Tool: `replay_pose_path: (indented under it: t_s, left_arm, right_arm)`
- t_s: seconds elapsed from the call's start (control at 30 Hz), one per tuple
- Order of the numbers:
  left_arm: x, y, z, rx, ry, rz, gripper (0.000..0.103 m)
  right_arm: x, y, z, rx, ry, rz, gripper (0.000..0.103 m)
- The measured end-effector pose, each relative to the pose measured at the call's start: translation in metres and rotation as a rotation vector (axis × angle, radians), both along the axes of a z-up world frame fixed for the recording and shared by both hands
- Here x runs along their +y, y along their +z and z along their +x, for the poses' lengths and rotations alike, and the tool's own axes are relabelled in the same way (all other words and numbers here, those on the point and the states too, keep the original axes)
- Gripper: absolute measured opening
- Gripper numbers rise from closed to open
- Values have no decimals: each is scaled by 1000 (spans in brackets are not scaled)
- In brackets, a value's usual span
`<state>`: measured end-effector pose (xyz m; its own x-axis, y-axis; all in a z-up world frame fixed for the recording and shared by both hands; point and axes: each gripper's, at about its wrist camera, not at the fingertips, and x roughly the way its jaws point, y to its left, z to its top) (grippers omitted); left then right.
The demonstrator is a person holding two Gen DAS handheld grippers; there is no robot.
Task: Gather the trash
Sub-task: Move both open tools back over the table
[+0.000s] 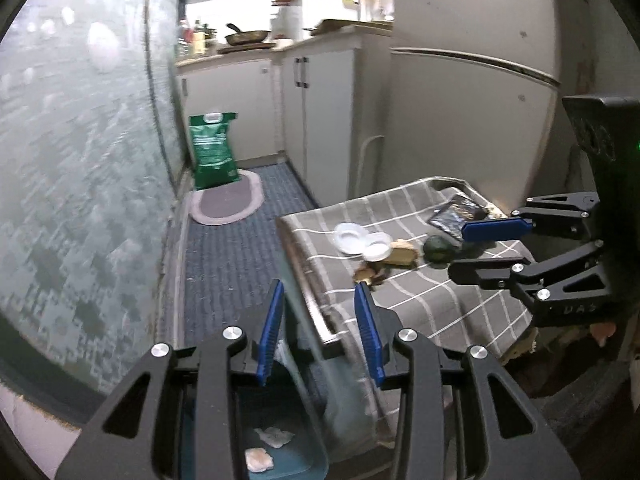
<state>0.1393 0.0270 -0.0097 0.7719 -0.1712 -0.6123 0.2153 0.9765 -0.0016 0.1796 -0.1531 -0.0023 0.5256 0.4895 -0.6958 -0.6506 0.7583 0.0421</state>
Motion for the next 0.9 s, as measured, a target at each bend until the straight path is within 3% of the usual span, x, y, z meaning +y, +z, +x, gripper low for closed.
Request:
replay_pose_path:
  t_s: [0.17,0.6,0.9]
  left_arm:
    - [-10,-12,18,46,-53,5,39]
    - [-50,-43,54,90,-160,134,39]
    - [-45,-53,76,144,-210,104,39]
  right_arm:
    - [-26,0,2,5,-27,9,46]
    - [-73,-14,9,48,-72,1,49]
    - [-91,-17,13,63,-72,6,51]
